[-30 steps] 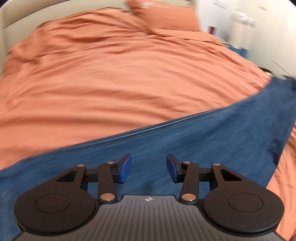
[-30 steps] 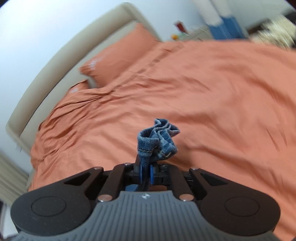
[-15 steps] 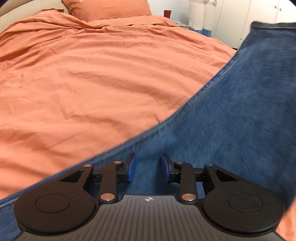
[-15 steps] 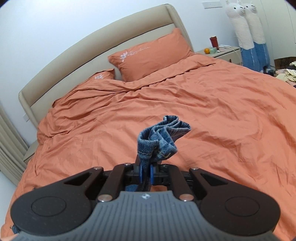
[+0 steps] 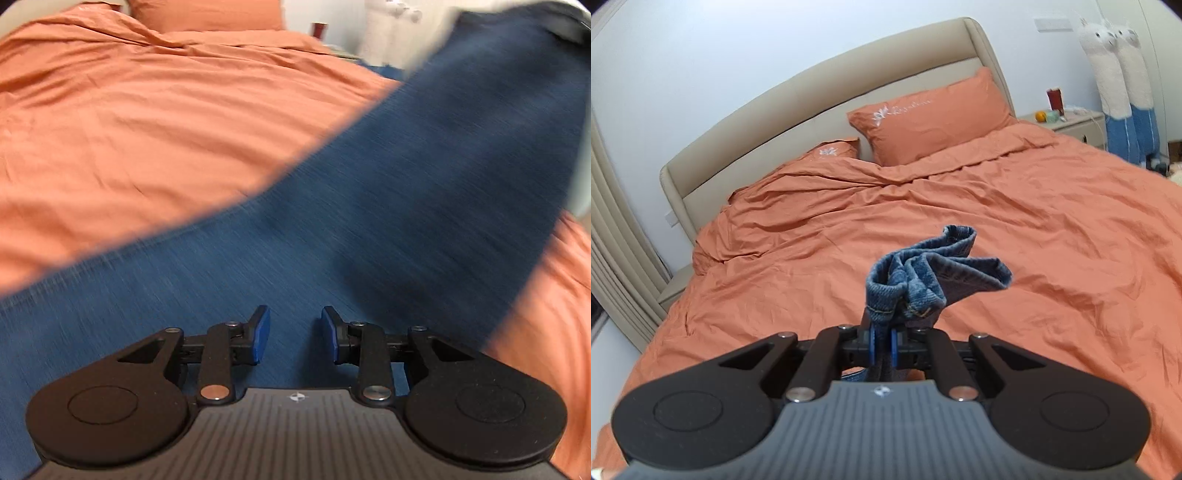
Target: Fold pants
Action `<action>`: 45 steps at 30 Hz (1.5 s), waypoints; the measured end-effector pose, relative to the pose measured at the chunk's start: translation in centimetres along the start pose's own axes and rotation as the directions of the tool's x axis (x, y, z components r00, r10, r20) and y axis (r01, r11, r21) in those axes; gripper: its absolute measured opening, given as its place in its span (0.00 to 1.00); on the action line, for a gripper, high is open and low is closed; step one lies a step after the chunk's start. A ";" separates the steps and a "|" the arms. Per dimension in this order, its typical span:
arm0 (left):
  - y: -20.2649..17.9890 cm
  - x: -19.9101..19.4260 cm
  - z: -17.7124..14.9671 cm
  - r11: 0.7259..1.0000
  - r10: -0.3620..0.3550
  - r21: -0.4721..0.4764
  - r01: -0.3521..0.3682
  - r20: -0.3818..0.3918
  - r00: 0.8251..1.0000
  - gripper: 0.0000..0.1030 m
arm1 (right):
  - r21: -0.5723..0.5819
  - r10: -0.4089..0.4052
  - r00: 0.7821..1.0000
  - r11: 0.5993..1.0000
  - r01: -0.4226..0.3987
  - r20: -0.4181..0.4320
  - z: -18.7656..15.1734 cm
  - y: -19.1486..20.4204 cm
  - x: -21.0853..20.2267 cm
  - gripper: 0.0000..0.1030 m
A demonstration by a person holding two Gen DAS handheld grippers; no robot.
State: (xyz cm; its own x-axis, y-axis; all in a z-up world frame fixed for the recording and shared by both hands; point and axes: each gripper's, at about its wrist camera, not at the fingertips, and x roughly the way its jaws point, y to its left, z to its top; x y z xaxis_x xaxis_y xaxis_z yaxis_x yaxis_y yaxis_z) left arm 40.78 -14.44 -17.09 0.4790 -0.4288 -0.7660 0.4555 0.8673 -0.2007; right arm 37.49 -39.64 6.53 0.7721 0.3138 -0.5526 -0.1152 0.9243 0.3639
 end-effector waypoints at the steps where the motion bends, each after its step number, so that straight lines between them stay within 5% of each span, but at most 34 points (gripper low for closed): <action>1: -0.8 -0.5 -1.0 1.000 -0.020 0.006 0.020 0.001 1.000 0.36 | -0.004 0.005 1.000 1.000 -0.005 0.002 -0.1 0.5 -0.1 0.03; 9: -2.9 -5.4 -4.8 0.997 -0.074 -0.027 0.075 0.018 0.997 0.35 | -0.104 0.045 0.999 0.994 -0.044 0.004 -1.4 7.3 -0.3 0.03; 17: 5.5 -17.5 -5.7 0.979 0.070 -0.198 -0.044 0.128 0.989 0.35 | -0.150 0.146 0.989 0.977 -0.149 -0.036 -4.8 15.9 2.6 0.03; 22: 10.6 -22.5 -8.6 0.931 0.178 -0.346 -0.115 0.158 0.971 0.42 | -0.141 0.195 0.969 0.966 -0.216 -0.152 -10.5 20.9 7.1 0.03; 30: 15.7 -22.5 -14.2 0.837 0.117 -0.547 -0.005 0.170 0.979 0.46 | -0.254 0.065 0.885 0.946 -0.202 -0.462 -24.5 26.2 14.5 0.10; 35: 18.0 -21.2 -14.7 0.812 0.065 -0.581 0.048 0.172 0.983 0.51 | -0.279 0.078 0.877 0.931 -0.235 -0.475 -25.2 27.1 14.7 0.37; 40: 18.7 -20.8 -15.3 0.771 0.026 -0.629 0.102 0.192 0.981 0.58 | -0.261 0.139 0.831 0.910 -0.321 -0.538 -24.9 27.7 13.4 0.40; 45: 19.9 -19.2 -14.4 0.730 -0.001 -0.670 0.135 0.196 0.981 0.64 | -0.298 0.086 0.880 0.922 -0.248 -0.467 -22.1 25.7 12.6 0.38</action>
State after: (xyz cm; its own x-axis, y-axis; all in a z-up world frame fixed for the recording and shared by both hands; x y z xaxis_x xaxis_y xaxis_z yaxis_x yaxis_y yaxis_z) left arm 29.85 14.68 -15.19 0.6162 -0.4710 -0.6312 -0.1053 0.7450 -0.6587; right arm 30.44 -7.18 -7.63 0.3782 0.4572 -0.8049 -0.4835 0.8390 0.2494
